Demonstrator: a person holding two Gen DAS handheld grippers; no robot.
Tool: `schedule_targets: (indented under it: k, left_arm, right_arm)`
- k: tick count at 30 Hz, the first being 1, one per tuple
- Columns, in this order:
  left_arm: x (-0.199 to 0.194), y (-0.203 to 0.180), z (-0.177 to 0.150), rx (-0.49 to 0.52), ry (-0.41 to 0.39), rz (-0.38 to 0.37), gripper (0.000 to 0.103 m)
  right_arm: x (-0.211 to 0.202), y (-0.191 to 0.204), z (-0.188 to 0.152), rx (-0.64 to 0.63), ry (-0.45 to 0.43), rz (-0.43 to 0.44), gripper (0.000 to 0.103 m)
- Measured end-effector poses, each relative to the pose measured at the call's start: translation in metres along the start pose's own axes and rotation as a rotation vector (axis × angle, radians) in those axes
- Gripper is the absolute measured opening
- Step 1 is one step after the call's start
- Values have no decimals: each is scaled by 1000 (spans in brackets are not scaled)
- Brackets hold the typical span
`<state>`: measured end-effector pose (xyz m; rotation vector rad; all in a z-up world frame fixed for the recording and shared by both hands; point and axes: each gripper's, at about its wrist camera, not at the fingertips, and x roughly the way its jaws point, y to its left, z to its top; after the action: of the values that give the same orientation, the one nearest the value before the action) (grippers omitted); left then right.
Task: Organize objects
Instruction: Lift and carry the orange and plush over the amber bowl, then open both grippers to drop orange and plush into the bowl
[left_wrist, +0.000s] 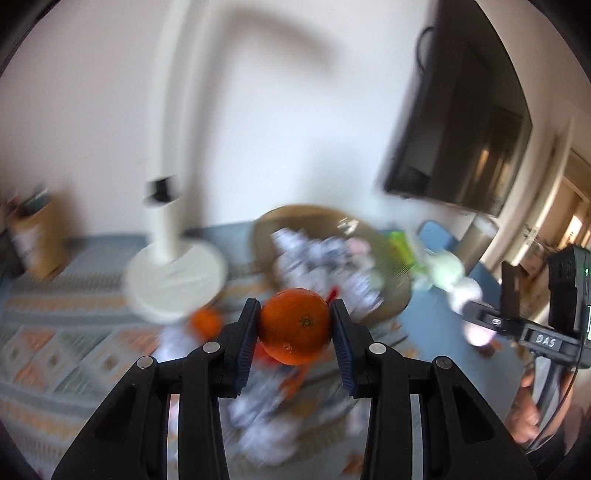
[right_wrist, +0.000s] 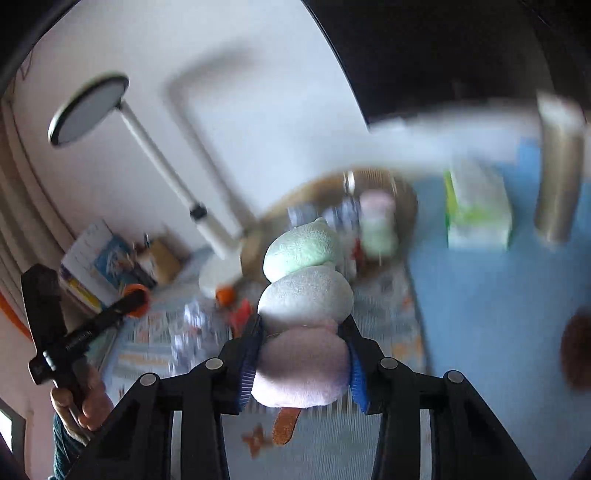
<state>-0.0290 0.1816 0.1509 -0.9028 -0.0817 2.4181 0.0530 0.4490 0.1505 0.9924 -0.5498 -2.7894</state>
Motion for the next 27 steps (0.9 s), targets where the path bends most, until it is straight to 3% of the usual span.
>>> schedule_targets:
  k: [7, 8, 9, 10, 12, 14, 19, 22, 23, 24, 27]
  left_arm:
    - [105, -28, 58, 25, 58, 34, 36]
    - [118, -29, 63, 27, 62, 39, 47]
    - [128, -28, 66, 24, 70, 39, 71]
    - [136, -26, 68, 18, 74, 53, 82]
    - [138, -21, 67, 5, 63, 72, 87]
    - [126, -11, 61, -10, 68, 30, 87]
    - [59, 15, 35, -38, 7, 41, 87]
    - [2, 39, 8, -71, -39, 99, 87]
    - [-14, 48, -2, -87, -55, 115, 93]
    - [-30, 58, -14, -106, -70, 143, 103]
    - [-69, 89, -57, -160, -112, 253, 102]
  right_arm:
    - [59, -13, 80, 22, -24, -62, 41]
    - [72, -17, 88, 32, -9, -59, 42]
    - [86, -20, 94, 30, 14, -50, 44]
    - [100, -25, 98, 30, 53, -46, 46]
    - [120, -37, 99, 52, 117, -73, 46]
    - [119, -46, 91, 73, 131, -71, 46]
    - [78, -39, 67, 30, 98, -63, 46]
    - [47, -17, 46, -16, 97, -40, 47]
    - [37, -6, 36, -37, 100, -20, 48]
    - [28, 5, 23, -53, 105, 8, 51]
    - [20, 27, -22, -66, 127, 61, 63]
